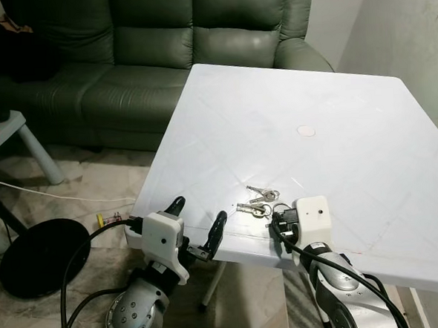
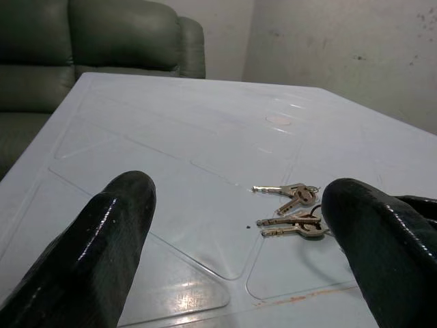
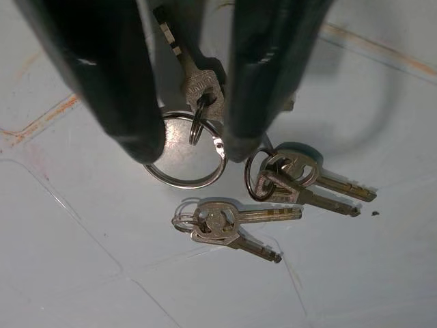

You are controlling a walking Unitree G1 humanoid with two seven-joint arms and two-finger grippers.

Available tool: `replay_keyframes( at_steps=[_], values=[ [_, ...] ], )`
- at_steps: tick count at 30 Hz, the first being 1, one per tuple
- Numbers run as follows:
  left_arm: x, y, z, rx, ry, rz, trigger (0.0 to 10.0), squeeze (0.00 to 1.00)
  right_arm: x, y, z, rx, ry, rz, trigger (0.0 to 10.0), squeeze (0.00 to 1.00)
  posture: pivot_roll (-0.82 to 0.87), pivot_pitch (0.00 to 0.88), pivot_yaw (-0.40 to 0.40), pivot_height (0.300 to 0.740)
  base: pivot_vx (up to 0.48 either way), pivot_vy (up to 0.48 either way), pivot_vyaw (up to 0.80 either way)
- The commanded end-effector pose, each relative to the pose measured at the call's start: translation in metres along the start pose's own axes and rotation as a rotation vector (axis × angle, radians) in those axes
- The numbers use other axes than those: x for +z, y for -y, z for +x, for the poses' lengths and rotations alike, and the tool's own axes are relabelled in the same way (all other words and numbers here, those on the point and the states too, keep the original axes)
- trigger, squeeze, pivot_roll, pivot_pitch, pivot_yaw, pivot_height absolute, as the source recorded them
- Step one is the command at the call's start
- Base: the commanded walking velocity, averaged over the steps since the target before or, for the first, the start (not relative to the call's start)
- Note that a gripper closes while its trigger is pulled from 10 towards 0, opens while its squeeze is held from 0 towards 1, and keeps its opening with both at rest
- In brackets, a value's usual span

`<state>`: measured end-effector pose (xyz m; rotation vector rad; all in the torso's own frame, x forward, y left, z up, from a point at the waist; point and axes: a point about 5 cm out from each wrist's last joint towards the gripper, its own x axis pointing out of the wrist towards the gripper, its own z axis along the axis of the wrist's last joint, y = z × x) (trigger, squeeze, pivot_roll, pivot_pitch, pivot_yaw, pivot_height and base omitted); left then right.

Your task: Hang keys on a hook

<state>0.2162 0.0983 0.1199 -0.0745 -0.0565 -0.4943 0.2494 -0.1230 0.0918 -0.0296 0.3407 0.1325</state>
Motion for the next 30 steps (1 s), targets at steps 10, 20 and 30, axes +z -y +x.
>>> replay_keyframes(
  at_steps=[10, 20, 30],
  values=[
    [0.004, 0.004, -0.001, -0.002, 0.019, 0.015, 10.0, 0.00, -0.001, -0.001, 0.000, 0.017, -0.029, -0.019, 1.9, 0.00, 0.05, 0.057, -0.092, 0.732, 0.000, 0.000, 0.00],
    [0.005, 0.005, -0.002, 0.001, 0.019, 0.013, 10.0, 0.00, -0.002, -0.002, 0.000, 0.022, -0.039, -0.020, 0.4, 0.00, 0.05, 0.061, -0.096, 0.732, 0.000, 0.000, 0.00],
    [0.006, 0.002, 0.000, 0.012, 0.025, 0.018, 10.0, 0.00, 0.016, 0.001, -0.001, 0.028, 0.112, 0.026, 9.8, 0.00, 0.05, 0.058, -0.096, 0.732, 0.000, 0.000, 0.00]
  ],
)
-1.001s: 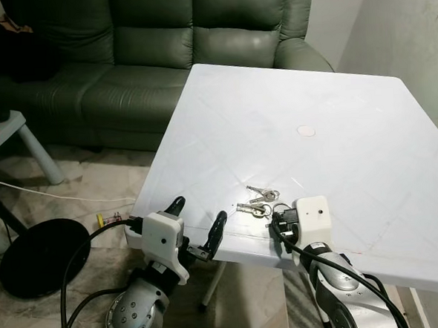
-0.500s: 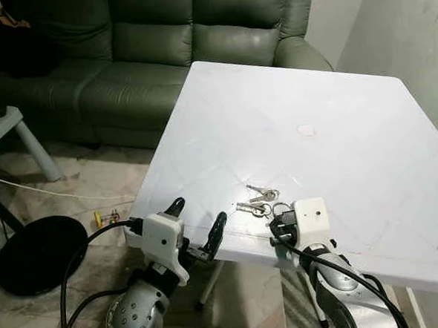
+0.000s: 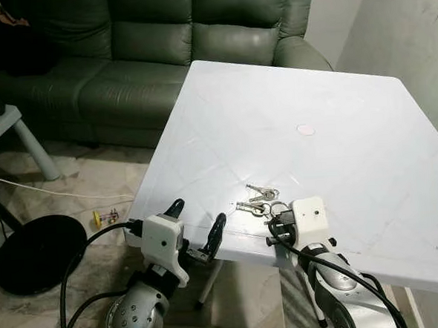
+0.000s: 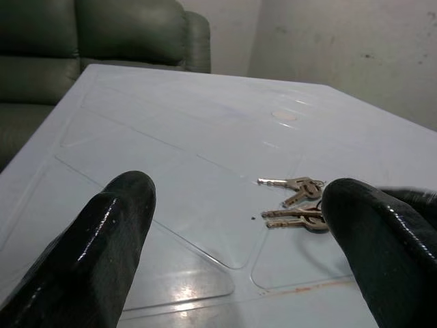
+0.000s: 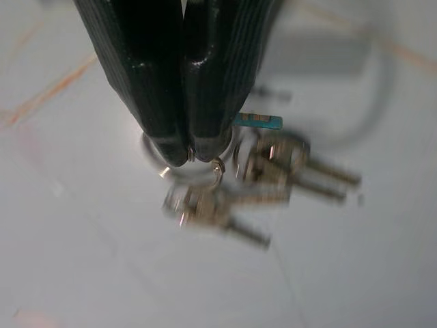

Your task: Hang keys on a hook

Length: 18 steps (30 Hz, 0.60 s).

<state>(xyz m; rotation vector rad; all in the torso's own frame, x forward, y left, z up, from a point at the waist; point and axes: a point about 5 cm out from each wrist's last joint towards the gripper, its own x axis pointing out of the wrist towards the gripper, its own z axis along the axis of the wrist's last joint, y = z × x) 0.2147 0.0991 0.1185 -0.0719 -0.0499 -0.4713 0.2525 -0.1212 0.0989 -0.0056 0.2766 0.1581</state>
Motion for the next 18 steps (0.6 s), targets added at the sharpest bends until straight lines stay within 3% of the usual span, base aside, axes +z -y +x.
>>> replay_keyframes(
  at_steps=[1, 3, 11, 12, 14, 18],
  values=[
    [0.007, 0.002, 0.002, -0.011, 0.032, 0.016, 10.0, 0.00, 0.009, 0.002, -0.001, 0.006, 0.050, 0.012, 9.8, 0.00, 0.05, 0.058, -0.096, 0.732, 0.000, 0.000, 0.00],
    [0.007, 0.000, 0.003, -0.003, 0.035, 0.017, 10.0, 0.00, 0.021, 0.006, -0.001, 0.040, 0.149, 0.066, 10.0, 0.00, 0.05, 0.050, -0.090, 0.732, 0.000, 0.000, 0.00],
    [0.010, -0.015, 0.007, 0.085, 0.059, 0.003, 10.0, 0.00, 0.039, 0.024, 0.001, 0.026, 0.317, 0.054, 10.0, 0.00, 0.05, 0.034, -0.083, 0.732, 0.000, 0.000, 0.00],
    [0.012, -0.023, 0.009, 0.128, 0.073, -0.003, 10.0, 0.00, 0.040, 0.029, 0.003, 0.006, 0.326, 0.059, 10.0, 0.00, 0.05, 0.024, -0.081, 0.732, 0.000, 0.000, 0.00],
    [0.012, -0.025, 0.009, 0.138, 0.076, -0.004, 10.0, 0.00, 0.040, 0.031, 0.004, 0.001, 0.327, 0.059, 10.0, 0.00, 0.05, 0.024, -0.081, 0.732, 0.000, 0.000, 0.00],
    [0.013, -0.049, 0.015, 0.258, 0.104, -0.014, 10.0, 0.00, 0.044, 0.042, 0.006, -0.003, 0.420, 0.056, 10.0, 0.00, 0.04, 0.003, -0.074, 0.732, 0.000, 0.000, 0.00]
  ],
)
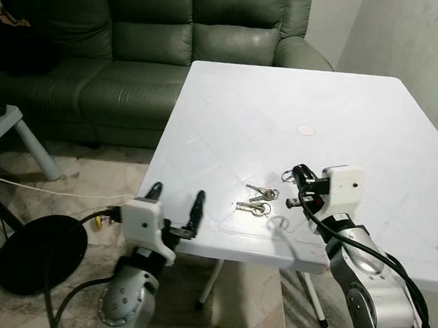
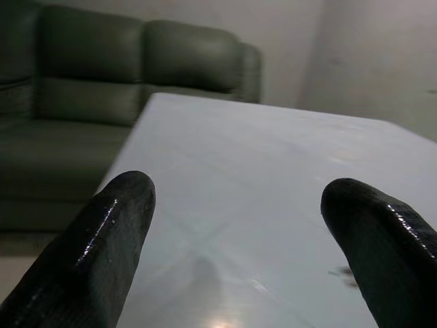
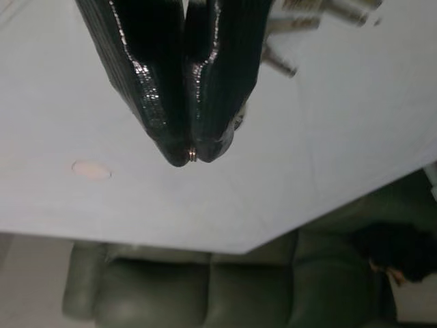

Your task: Hang keys on a hook

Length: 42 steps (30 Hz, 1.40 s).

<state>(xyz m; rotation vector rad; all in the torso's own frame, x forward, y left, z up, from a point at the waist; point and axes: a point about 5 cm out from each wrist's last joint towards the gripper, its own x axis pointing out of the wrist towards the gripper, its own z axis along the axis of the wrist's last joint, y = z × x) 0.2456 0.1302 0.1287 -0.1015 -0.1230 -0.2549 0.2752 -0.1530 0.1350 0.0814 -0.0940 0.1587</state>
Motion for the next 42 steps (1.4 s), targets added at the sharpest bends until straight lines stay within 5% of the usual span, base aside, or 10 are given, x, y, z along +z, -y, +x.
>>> replay_keyframes(
  at_steps=[1, 12, 22, 42],
  values=[
    [0.001, -0.010, 0.004, 0.060, 0.022, -0.010, 10.0, 0.00, 0.005, 0.008, 0.001, -0.011, 0.054, -0.006, 10.0, 0.00, 0.04, 0.003, -0.074, 0.732, 0.000, 0.000, 0.00],
    [-0.019, -0.056, 0.004, 0.307, 0.040, -0.120, 10.0, 0.00, -0.025, 0.021, -0.002, -0.026, 0.036, -0.031, 10.0, 0.00, 0.04, 0.000, -0.061, 0.732, 0.000, 0.000, 0.00],
    [-0.012, -0.057, 0.016, 0.266, 0.080, -0.130, 10.0, 0.00, -0.025, 0.006, 0.004, 0.028, 0.081, -0.001, 10.0, 0.00, 0.04, 0.000, -0.050, 0.732, 0.000, 0.000, 0.00],
    [0.018, -0.072, 0.029, 0.239, 0.135, -0.038, 10.0, 0.00, -0.003, 0.015, 0.021, 0.015, 0.114, -0.033, 10.0, 0.00, 0.04, 0.000, -0.044, 0.732, 0.000, 0.000, -0.16]
  ],
)
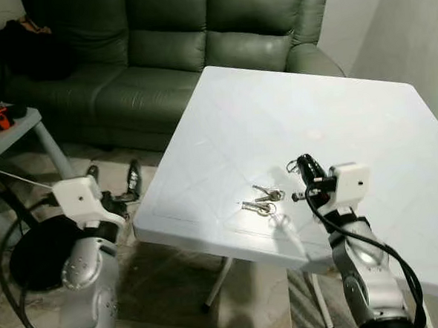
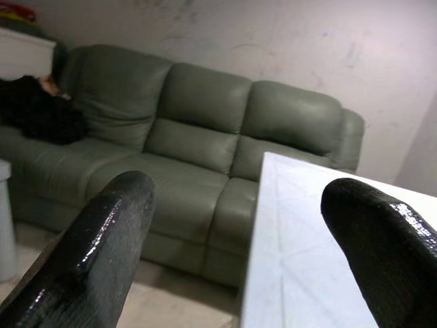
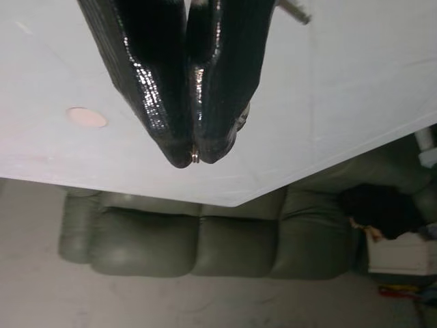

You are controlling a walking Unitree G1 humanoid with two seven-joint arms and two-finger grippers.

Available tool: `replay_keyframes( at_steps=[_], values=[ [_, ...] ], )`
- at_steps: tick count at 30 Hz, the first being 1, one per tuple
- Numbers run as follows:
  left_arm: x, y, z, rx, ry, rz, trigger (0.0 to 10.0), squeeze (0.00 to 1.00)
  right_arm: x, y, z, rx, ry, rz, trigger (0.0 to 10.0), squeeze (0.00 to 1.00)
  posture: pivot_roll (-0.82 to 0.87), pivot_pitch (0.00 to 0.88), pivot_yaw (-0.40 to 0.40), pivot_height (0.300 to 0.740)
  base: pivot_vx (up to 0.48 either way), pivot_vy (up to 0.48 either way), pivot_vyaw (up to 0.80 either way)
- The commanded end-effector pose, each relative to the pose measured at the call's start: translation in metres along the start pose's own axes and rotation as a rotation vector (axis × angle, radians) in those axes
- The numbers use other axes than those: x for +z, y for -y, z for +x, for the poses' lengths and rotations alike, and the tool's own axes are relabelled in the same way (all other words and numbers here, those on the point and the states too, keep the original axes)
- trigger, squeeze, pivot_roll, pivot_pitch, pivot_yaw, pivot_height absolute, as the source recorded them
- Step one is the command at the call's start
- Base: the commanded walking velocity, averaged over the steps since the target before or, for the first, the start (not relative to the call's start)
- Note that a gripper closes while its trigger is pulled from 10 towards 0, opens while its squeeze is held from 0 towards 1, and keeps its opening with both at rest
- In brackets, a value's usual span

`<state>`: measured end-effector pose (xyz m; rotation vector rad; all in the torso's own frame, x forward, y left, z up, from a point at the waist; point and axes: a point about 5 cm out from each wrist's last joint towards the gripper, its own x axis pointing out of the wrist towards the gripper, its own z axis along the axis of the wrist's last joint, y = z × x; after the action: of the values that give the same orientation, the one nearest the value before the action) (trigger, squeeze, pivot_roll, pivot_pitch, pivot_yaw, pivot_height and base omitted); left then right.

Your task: Hang keys on a hook

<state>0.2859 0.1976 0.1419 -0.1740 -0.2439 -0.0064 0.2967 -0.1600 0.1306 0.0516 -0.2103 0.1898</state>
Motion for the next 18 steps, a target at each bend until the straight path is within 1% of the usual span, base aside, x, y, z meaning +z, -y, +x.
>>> replay_keyframes(
  at_steps=[1, 5, 12, 14, 18],
  values=[
    [0.001, 0.004, 0.006, -0.004, -0.007, 0.003, 10.0, 0.00, 0.002, 0.004, 0.002, -0.024, 0.000, 0.008, 10.0, 0.00, 0.04, 0.000, -0.044, 0.732, 0.000, 0.000, -0.76],
    [0.000, 0.007, 0.008, -0.010, -0.015, 0.003, 10.0, 0.00, 0.001, 0.000, 0.003, -0.023, -0.003, 0.018, 10.0, 0.00, 0.04, 0.000, -0.040, 0.732, 0.000, 0.000, -0.76],
    [-0.001, 0.008, 0.015, -0.015, -0.040, -0.034, 10.0, 0.00, 0.001, -0.001, 0.004, -0.029, -0.004, 0.023, 10.0, 0.00, 0.04, 0.000, -0.034, 0.732, 0.000, 0.000, -0.76],
    [-0.001, 0.009, 0.016, -0.018, -0.038, -0.033, 10.0, 0.00, 0.002, -0.002, 0.005, -0.029, -0.003, 0.027, 10.0, 0.00, 0.03, 0.000, -0.032, 0.732, 0.000, 0.000, -0.76],
    [-0.002, 0.008, 0.019, -0.009, -0.048, -0.044, 10.0, 0.00, 0.003, -0.003, 0.003, -0.028, -0.001, 0.028, 10.0, 0.00, 0.03, 0.000, -0.032, 0.732, 0.000, 0.480, -0.76]
  ],
)
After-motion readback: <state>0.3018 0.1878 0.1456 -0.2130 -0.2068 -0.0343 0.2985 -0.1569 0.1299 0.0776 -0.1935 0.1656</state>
